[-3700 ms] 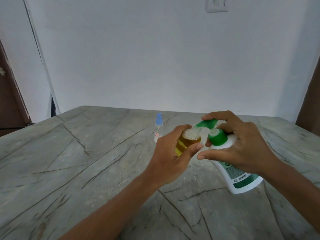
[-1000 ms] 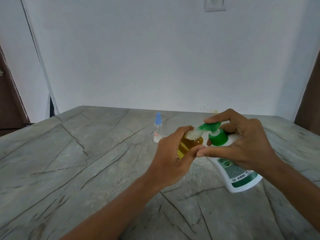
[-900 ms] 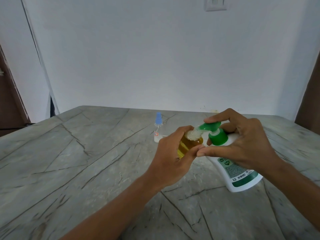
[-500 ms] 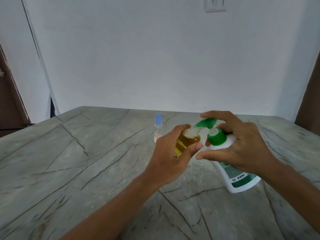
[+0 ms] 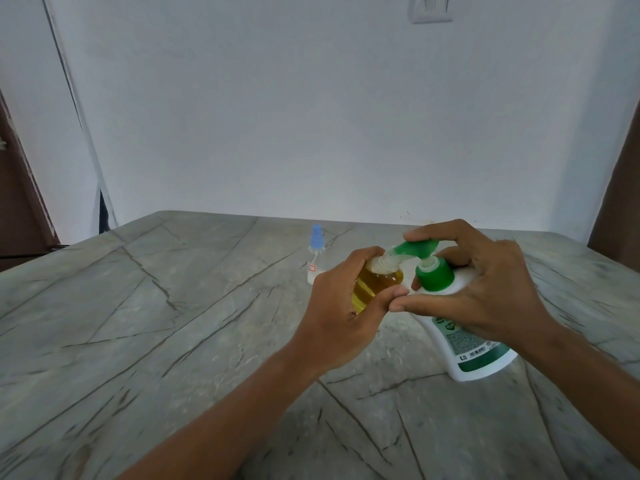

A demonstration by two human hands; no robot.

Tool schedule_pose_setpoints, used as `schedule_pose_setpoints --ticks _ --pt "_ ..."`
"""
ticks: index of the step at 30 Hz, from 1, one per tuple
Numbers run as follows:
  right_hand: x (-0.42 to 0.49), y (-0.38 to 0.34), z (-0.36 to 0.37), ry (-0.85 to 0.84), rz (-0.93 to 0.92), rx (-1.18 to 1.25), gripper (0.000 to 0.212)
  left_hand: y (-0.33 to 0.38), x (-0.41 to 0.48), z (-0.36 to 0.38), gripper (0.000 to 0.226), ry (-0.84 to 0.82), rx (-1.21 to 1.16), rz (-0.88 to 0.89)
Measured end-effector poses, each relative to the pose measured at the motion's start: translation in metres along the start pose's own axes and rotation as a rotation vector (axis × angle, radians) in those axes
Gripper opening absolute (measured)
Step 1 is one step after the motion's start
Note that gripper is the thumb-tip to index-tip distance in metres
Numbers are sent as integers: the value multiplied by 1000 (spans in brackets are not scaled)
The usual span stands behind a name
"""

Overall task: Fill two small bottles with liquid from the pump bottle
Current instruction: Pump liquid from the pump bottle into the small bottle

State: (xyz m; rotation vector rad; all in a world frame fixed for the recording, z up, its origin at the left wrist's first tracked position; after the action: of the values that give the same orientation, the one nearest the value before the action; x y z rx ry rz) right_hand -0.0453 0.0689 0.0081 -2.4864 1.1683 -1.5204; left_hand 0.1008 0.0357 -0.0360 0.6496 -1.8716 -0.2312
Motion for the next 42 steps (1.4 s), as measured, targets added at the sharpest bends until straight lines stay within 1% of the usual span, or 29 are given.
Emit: schedule_pose_setpoints --ticks 3,7,11,14,16,22,28,32,36,38,42 --pt "2 -2 -1 -4 4 35 64 -4 -2 2 44 -21 -20 -6" --pt "3 -2 2 -16 -2 15 64 -6 -2 3 47 -29 -13 -12" --pt "1 2 4 -46 -6 -25 75 -6 -1 0 49 -4 0 -24" --pt "0 3 5 -61 12 -17 86 -5 0 1 49 -14 -7 -43" --pt "0 4 6 -71 16 -19 89 -6 0 2 48 -17 -13 -44" --pt "2 4 8 -99 3 -7 77 -5 0 1 48 -11 -12 -39" --pt "3 0 4 -47 -5 -9 75 -4 0 0 49 -8 -21 -24" --pt "2 -4 1 -12 -16 -2 69 -2 -1 2 47 -11 -36 -3" --pt "3 -1 2 -31 -1 8 65 -5 -2 4 46 -23 -45 -12" --pt "3 2 4 -47 2 0 68 -6 -2 3 46 -23 -32 -25" --pt "1 3 7 -70 16 -30 83 -6 -2 2 41 -11 -34 -51"
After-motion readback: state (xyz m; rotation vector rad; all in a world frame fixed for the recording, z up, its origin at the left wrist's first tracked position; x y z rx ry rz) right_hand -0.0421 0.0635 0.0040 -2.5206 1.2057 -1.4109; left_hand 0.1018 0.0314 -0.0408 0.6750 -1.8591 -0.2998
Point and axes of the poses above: each hand's wrist, its own x-axis towards the middle knuckle, its own z-axis out of the palm, y = z × x, the point moved 7 cm from there along x, towards the middle knuckle, and after that the axes turned 5 degrees about z, right-handed, at the moved point
